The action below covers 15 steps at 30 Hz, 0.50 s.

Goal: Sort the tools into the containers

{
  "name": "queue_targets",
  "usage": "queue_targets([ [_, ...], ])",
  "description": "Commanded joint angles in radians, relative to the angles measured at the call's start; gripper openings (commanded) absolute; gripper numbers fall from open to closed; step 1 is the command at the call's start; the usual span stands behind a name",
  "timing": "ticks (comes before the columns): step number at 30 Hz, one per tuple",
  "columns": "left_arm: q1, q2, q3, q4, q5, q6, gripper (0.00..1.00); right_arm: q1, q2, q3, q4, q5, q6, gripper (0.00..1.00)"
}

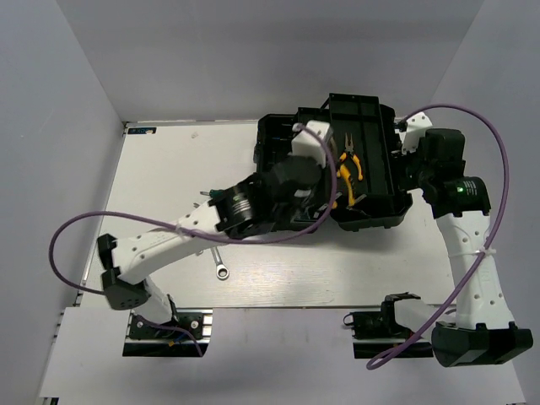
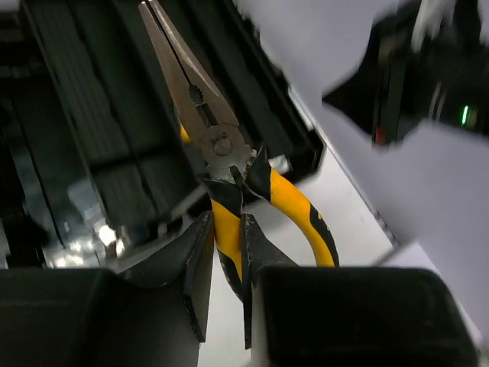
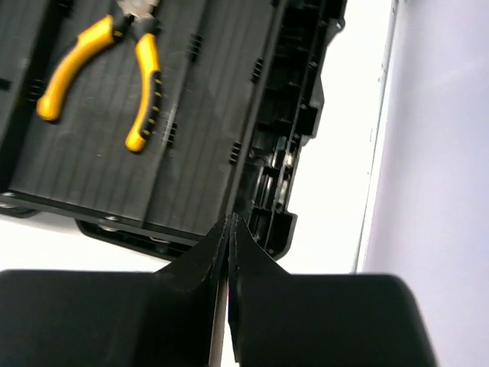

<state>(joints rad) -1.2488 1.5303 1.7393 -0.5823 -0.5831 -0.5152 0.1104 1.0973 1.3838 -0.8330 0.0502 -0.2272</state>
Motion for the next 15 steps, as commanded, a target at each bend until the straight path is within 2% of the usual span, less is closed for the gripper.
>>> queue_targets([
  [1,0.054,0.129,0.136,0.154,-0.003,0.173,0.00,-0.015,-0.030,-0.023,0.051,0.039,0.022,0.04],
  [2,0.078,0.163,0.214,0.154,0.026,0.191,0.00,-0.026,-0.034,-0.043,0.054,0.037,0.022,0.04],
  [5,0.130,0.278,0.325,0.197,0.080,0.227,0.00,-0.038,-0.053,-0.075,0.066,0.028,0.031,0.04],
  [10,0.213,0.419,0.466,0.242,0.147,0.251,0.00,-0.055,-0.088,-0.127,0.077,0.025,0.037,0.04],
  [15,0.279,0.543,0.534,0.251,0.229,0.261,0.00,-0.075,-0.102,-0.160,0.087,0.023,0.042,0.04],
])
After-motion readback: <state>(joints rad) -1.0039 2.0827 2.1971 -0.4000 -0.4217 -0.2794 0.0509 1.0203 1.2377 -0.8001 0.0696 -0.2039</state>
